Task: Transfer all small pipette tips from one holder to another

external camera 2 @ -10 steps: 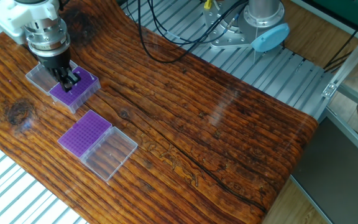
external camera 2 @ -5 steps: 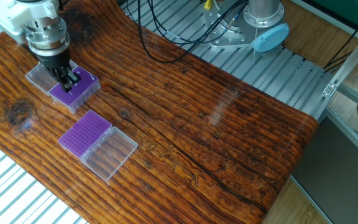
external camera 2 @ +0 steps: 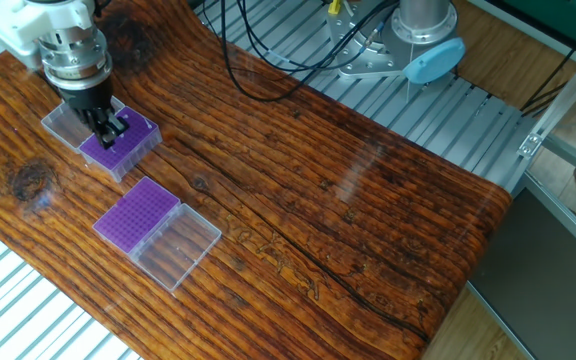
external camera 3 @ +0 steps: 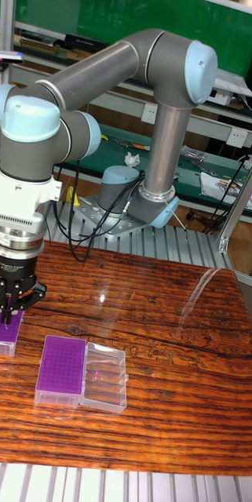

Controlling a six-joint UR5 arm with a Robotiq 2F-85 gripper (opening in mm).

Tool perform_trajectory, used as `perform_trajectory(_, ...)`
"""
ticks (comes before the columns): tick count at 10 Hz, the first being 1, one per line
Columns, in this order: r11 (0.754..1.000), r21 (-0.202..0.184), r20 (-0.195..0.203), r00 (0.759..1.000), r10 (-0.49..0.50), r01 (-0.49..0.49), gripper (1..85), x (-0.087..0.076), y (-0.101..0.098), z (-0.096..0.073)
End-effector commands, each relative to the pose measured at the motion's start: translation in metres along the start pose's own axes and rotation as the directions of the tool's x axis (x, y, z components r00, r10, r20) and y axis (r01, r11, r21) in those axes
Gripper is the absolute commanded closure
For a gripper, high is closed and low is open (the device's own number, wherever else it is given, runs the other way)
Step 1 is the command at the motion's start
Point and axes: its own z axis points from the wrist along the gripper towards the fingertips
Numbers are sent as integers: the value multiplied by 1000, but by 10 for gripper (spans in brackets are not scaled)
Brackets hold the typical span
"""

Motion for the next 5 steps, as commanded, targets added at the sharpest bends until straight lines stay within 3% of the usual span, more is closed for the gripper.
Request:
perform_trajectory(1,1000,-12,10,1000,6,-6,847,-2,0,1)
perform_trajectory(5,1000,-28,15,1000,7,-6,847,-3,1,0)
